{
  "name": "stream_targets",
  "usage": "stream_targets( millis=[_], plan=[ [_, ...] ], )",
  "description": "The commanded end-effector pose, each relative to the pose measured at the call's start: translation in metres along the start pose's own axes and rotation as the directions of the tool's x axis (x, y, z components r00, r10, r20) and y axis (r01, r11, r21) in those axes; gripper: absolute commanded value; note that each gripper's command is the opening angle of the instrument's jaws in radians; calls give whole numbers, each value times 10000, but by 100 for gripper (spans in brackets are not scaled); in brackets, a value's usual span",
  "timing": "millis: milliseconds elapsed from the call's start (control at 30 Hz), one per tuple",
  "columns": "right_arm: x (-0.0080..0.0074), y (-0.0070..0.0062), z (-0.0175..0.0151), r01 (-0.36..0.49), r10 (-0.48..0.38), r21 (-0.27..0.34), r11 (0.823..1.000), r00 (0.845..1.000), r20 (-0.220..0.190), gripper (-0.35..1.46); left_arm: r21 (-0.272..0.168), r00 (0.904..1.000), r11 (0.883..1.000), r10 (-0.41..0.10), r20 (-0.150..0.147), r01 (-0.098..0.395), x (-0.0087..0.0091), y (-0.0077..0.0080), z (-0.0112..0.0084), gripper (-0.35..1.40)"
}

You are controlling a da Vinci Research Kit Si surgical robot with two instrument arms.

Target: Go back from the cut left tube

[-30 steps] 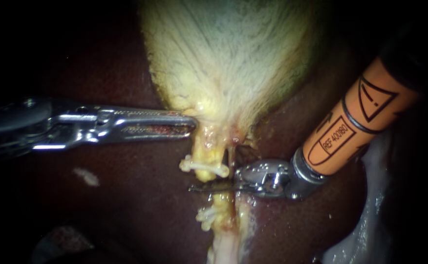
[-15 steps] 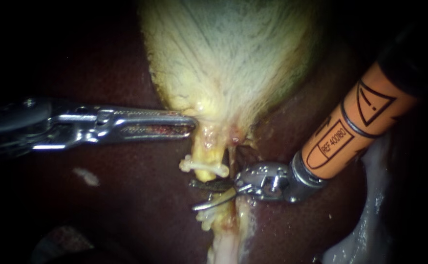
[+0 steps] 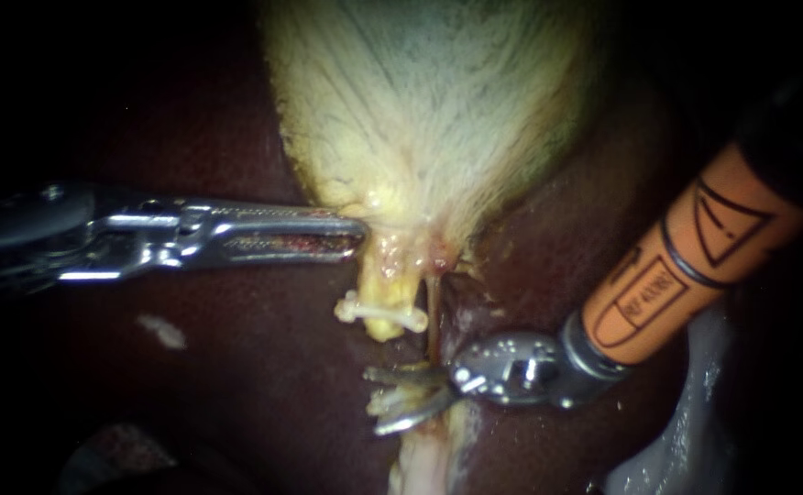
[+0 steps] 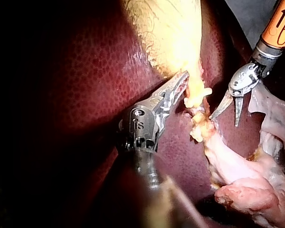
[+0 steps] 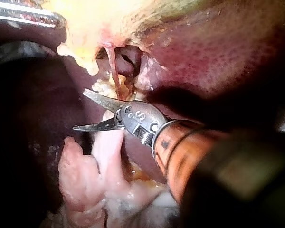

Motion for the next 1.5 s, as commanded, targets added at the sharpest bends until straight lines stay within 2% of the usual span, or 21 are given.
stream_targets(
  millis=[33, 167, 267, 433, 533, 633, 700, 900, 1167, 1300, 1500],
  plan=[
    [-2, 2, -12, 366, -368, -356, 9987, 9993, -66, 115, 6, 10000, 10000, 2, 4, -2, 0, 0, 0, -35],
    [-5, 15, -46, 1057, -1067, -842, 9908, 9943, -69, 121, 6, 10000, 10000, 2, 4, -2, 0, 0, 0, -35],
    [-5, 25, -69, 1581, -1596, -1382, 9777, 9872, -4, 123, 8, 10000, 10000, 3, 3, -3, 0, 1, 0, -35],
    [15, 43, -105, 2418, -2406, -2401, 9402, 9700, 349, 131, 8, 10000, 10000, 2, 3, -2, 0, 1, 0, -35],
    [28, 45, -115, 2719, -2689, -2863, 9187, 9618, 508, 138, 9, 10000, 10000, 2, 3, -2, 0, 1, 0, -35],
    [35, 45, -119, 2995, -3025, -3187, 8993, 9522, 412, 143, 10, 10000, 10000, 2, 3, -2, 0, 1, 0, -35],
    [36, 45, -119, 3128, -3189, -3153, 8960, 9472, 338, 143, 7, 10000, 10000, 2, 3, -2, 0, 1, 0, -35],
    [33, 44, -117, 3126, -3187, -3149, 8962, 9473, 334, 143, -27, 10000, 10000, 17, 12, -17, 2, 0, 5, -35],
    [32, 43, -116, 3141, -3204, -3096, 8975, 9467, 317, 143, 48, 9999, 9999, 119, 46, -120, 19, -2, 30, -35],
    [32, 43, -116, 3144, -3208, -3069, 8983, 9466, 308, 143, 117, 9998, 9998, 175, -78, -174, 26, -6, 43, -35],
    [32, 42, -117, 3147, -3211, -3065, 8984, 9466, 307, 143, 125, 9998, 9998, 183, -107, -182, 27, -9, 48, -35]
  ],
)
